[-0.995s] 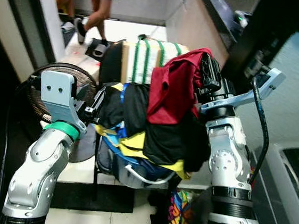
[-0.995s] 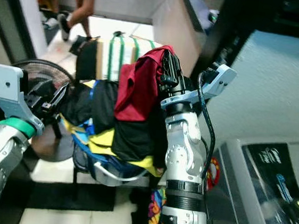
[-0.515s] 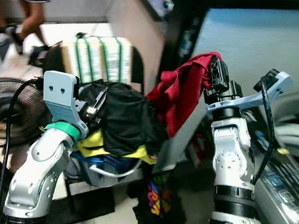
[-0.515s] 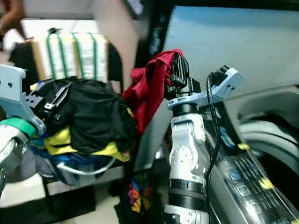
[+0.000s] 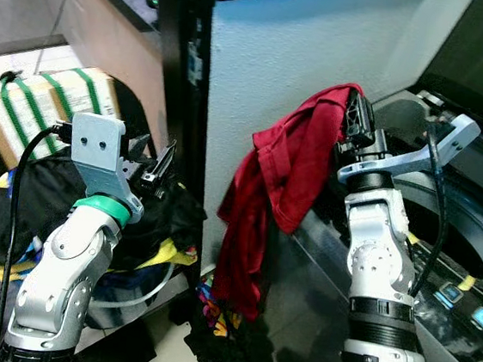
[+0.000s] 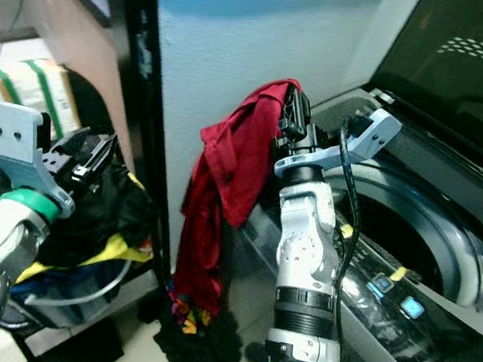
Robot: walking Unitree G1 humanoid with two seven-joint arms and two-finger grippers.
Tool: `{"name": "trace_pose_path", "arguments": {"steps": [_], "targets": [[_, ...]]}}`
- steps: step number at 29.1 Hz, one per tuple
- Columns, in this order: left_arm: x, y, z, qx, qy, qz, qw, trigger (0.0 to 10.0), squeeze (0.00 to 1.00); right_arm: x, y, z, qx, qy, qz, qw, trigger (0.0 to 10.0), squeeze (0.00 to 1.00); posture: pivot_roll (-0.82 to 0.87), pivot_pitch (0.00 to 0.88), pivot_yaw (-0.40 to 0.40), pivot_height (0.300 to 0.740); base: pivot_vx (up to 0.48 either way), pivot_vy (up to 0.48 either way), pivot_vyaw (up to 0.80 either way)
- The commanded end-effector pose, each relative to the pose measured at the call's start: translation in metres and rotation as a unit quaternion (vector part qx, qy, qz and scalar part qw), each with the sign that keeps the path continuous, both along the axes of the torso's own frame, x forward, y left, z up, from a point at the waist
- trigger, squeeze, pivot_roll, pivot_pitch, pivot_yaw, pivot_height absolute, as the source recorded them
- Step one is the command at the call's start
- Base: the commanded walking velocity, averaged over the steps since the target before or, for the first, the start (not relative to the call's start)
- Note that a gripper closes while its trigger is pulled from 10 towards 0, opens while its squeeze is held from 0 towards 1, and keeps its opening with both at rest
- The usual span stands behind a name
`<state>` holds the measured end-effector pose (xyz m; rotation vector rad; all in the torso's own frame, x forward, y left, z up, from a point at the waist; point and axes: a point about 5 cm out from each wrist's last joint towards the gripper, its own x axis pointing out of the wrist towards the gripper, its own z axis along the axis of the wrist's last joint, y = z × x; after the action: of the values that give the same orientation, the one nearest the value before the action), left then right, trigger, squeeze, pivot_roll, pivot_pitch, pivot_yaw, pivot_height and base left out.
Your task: Clothes washing
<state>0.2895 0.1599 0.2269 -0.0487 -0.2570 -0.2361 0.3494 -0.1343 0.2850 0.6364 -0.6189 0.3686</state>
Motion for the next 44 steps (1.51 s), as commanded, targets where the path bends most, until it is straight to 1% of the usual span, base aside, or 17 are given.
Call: {"name": "trace_pose_path", "arguments": {"steps": [1, 4, 5, 6, 8, 10, 15, 16, 33, 34, 35, 36, 37, 39, 41, 43, 44], "targets": [[0.000, -0.001, -0.002, -0.001, 0.009, -0.001, 1.000, 10.0, 0.00, -0.005, -0.002, 0.029, -0.026, -0.043, -0.030, 0.998, 10.0, 0.00, 0.17, 0.005, 0.035, 0.740, 0.000, 0.000, -0.80], [0.000, -0.001, -0.002, -0.001, 0.009, -0.001, 1.000, 10.0, 0.00, -0.005, -0.002, 0.029, -0.026, -0.043, -0.030, 0.998, 10.0, 0.00, 0.17, 0.005, 0.035, 0.740, 0.000, 0.000, -0.80], [0.000, 0.001, -0.002, -0.004, 0.009, 0.004, 1.000, 10.0, 0.00, -0.009, -0.002, 0.047, -0.039, -0.068, -0.044, 0.996, 10.0, 0.00, 0.17, 0.005, 0.035, 0.740, 0.000, 0.000, -0.80], [0.000, 0.001, -0.002, -0.004, 0.009, 0.004, 1.000, 10.0, 0.00, -0.009, -0.002, 0.047, -0.039, -0.068, -0.044, 0.996, 10.0, 0.00, 0.17, 0.005, 0.035, 0.740, 0.000, 0.000, -0.80], [0.000, 0.005, -0.002, -0.006, 0.009, 0.022, 1.000, 10.0, 0.00, -0.020, -0.012, 0.094, -0.044, -0.141, -0.105, 0.984, 10.0, 0.00, 0.18, 0.007, 0.023, 0.740, 0.000, 0.000, -0.80], [0.000, 0.006, -0.002, -0.005, 0.008, 0.026, 1.000, 10.0, 0.00, -0.022, -0.013, 0.104, -0.049, -0.157, -0.113, 0.980, 10.0, 0.00, 0.18, 0.007, 0.023, 0.740, 0.000, 0.000, -0.80], [0.000, 0.005, -0.002, -0.005, 0.007, 0.026, 1.000, 10.0, 0.00, -0.014, -0.005, 0.098, -0.090, -0.140, -0.110, 0.980, 10.0, 0.00, 0.17, 0.008, 0.021, 0.740, 0.000, 0.000, -0.80], [0.001, 0.005, -0.002, -0.005, 0.006, 0.026, 1.000, 10.0, 0.00, -0.009, 0.005, 0.082, -0.116, -0.115, -0.099, 0.982, 10.0, 0.00, 0.18, 0.006, 0.017, 0.740, 0.000, 0.000, -0.80], [0.001, 0.004, -0.003, -0.007, 0.007, 0.026, 1.000, 10.0, 0.00, 0.001, 0.029, 0.071, -0.173, -0.085, -0.073, 0.978, 10.0, 0.00, 0.16, 0.003, 0.024, 0.740, 0.000, 0.000, -0.80], [0.002, 0.004, -0.003, -0.007, 0.007, 0.025, 1.000, 10.0, 0.00, 0.002, 0.034, 0.082, -0.187, -0.101, -0.073, 0.974, 10.0, 0.00, 0.16, 0.003, 0.024, 0.740, 0.000, 0.000, -0.80], [0.002, 0.003, -0.003, -0.005, 0.007, 0.022, 1.000, 10.0, 0.00, -0.005, 0.030, 0.119, -0.137, -0.157, -0.076, 0.975, 10.0, 0.00, 0.16, 0.000, 0.026, 0.740, 0.000, 0.000, -0.80], [0.002, 0.003, -0.003, -0.005, 0.007, 0.022, 1.000, 10.0, 0.00, -0.005, 0.030, 0.119, -0.137, -0.157, -0.076, 0.975, 10.0, 0.00, 0.16, 0.000, 0.026, 0.740, 0.000, 0.000, -0.80], [0.003, 0.002, -0.003, -0.003, 0.007, 0.019, 1.000, 10.0, 0.00, -0.013, 0.026, 0.144, -0.095, -0.196, -0.077, 0.973, 10.0, 0.00, 0.16, 0.000, 0.026, 0.740, 0.000, 0.000, -0.80], [0.003, 0.002, -0.001, -0.004, 0.003, 0.022, 1.000, 10.0, 0.00, -0.042, -0.003, 0.208, -0.006, -0.303, -0.119, 0.945, 10.0, 0.00, 0.16, 0.000, 0.019, 0.740, 0.000, 0.000, -0.80], [0.003, 0.003, -0.001, -0.007, 0.001, 0.026, 1.000, 10.0, 0.00, -0.053, -0.016, 0.227, 0.020, -0.335, -0.136, 0.932, 10.0, 0.00, 0.16, 0.000, 0.019, 0.740, 0.000, 0.000, -0.80], [0.002, 0.003, -0.001, -0.007, 0.001, 0.026, 1.000, 10.0, 0.00, -0.053, -0.017, 0.228, 0.022, -0.335, -0.136, 0.932, 10.0, 0.00, 0.16, 0.000, 0.019, 0.740, 0.000, 0.000, -0.80], [0.002, 0.003, -0.002, -0.006, 0.002, 0.026, 1.000, 10.0, 0.00, -0.035, 0.000, 0.213, -0.033, -0.293, -0.107, 0.950, 10.0, 0.00, 0.17, 0.000, 0.003, 0.740, 0.000, 0.000, -0.80]]}}
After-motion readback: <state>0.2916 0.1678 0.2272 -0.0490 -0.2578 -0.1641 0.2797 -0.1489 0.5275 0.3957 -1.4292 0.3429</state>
